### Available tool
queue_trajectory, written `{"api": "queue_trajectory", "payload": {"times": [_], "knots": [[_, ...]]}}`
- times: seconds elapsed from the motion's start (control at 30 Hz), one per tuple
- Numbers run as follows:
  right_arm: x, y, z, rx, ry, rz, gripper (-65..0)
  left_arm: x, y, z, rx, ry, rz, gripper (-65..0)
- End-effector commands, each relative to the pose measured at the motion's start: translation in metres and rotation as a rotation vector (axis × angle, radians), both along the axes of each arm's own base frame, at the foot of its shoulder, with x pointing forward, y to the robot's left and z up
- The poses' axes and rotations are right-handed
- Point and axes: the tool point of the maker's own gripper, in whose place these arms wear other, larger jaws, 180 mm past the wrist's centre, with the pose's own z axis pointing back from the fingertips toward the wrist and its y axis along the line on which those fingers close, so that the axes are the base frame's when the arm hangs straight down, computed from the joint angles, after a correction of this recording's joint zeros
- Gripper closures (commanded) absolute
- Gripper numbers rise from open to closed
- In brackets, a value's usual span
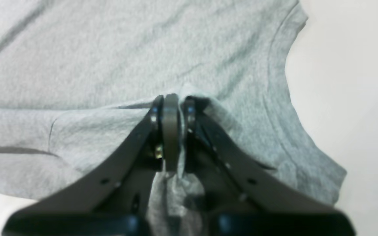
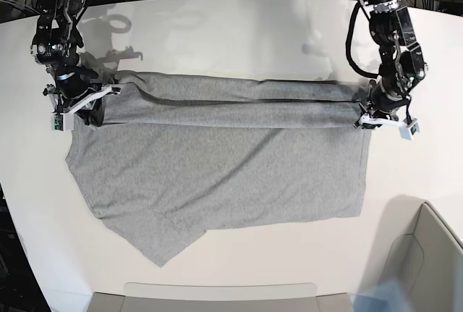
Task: Fold the T-shirt properly
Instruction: 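Lift the shoulder edge and pull it over the shirt body, then lower the folded edge onto the shirt and hold it with both grippers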
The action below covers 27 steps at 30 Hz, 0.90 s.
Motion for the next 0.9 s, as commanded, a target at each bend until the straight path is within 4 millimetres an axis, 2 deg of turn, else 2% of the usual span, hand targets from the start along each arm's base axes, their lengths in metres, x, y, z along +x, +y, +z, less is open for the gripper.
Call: {"api": "queue_trajectory", "payload": {"times": [0.0,0.23,0.4,0.67,0.77,0.83,0.87], "knots": [[0.013,-0.002,0.018,-0.023,-0.065,0.029,0.0,0.012,0.011,0.016,0.037,-0.05,0.009,0.0],[0.032,-0.008,0.012,-0.107,-0.06,0.045,0.0,0.017,0.011,0.019,0.04,-0.062,0.011,0.0],[0.048,-0.006,0.018,-0.134,-0.08,0.087,0.0,0.011,0.013,0.003,0.022,-0.02,0.023,0.0],[0.067,-0.012,0.015,-0.114,-0.076,0.076,0.0,0.018,0.013,0.008,0.023,-0.037,0.023,0.0],[0.072,-0.006,0.009,-0.113,-0.056,0.101,0.0,0.018,0.013,0.008,0.022,-0.036,0.022,0.0],[0.072,-0.002,0.005,-0.11,-0.046,0.11,-3.8,0.018,0.013,0.008,0.02,-0.032,0.021,0.0],[0.072,-0.002,0.005,-0.11,-0.045,0.11,-7.0,0.018,0.013,0.008,0.02,-0.032,0.021,-2.9]]}}
